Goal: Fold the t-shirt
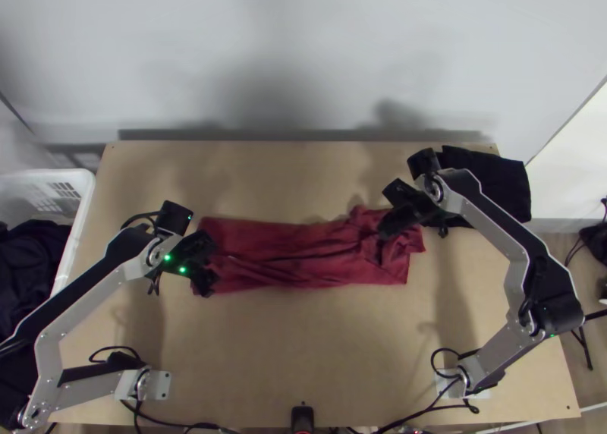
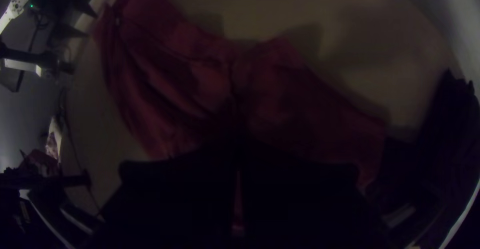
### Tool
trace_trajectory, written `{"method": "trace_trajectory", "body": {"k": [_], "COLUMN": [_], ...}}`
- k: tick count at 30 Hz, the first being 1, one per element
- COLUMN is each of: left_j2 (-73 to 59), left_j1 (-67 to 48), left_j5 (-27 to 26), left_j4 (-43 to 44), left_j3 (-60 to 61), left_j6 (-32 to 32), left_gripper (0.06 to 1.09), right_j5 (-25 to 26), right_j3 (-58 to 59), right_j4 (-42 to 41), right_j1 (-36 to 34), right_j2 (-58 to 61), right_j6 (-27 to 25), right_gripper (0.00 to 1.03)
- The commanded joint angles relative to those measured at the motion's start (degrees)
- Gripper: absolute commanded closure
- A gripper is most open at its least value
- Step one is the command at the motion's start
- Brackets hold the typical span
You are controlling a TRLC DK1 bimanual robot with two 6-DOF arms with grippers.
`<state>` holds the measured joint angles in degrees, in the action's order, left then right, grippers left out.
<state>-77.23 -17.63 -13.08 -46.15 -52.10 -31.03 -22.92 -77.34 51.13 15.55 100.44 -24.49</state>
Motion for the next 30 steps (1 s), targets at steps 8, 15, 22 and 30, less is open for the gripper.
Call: {"method": "trace_trajectory", "body": {"k": [8, 15, 22, 30], "left_j2": [3.23, 6.92, 14.48, 24.23], "left_j1": [-0.65, -2.41, -7.07, -21.22], "left_j5": [7.28, 15.37, 21.96, 29.69], "left_j4": [4.93, 10.38, 14.51, 13.72], "left_j3": [3.76, 7.27, 11.23, 18.96], "left_j6": [-3.78, -9.40, -13.36, -15.47], "left_gripper": [0.29, 0.20, 0.11, 0.11], "right_j5": [-0.20, -0.37, -0.73, -1.52], "right_j3": [3.42, 1.84, 1.67, 1.93], "right_j4": [2.74, 2.22, 1.78, 0.28], "right_j1": [3.78, 7.04, 8.53, 8.44], "right_j2": [-4.64, -1.04, -0.34, 1.86], "right_j6": [0.23, 0.58, 0.94, 0.94], "right_gripper": [1.00, 1.00, 1.00, 1.00]}}
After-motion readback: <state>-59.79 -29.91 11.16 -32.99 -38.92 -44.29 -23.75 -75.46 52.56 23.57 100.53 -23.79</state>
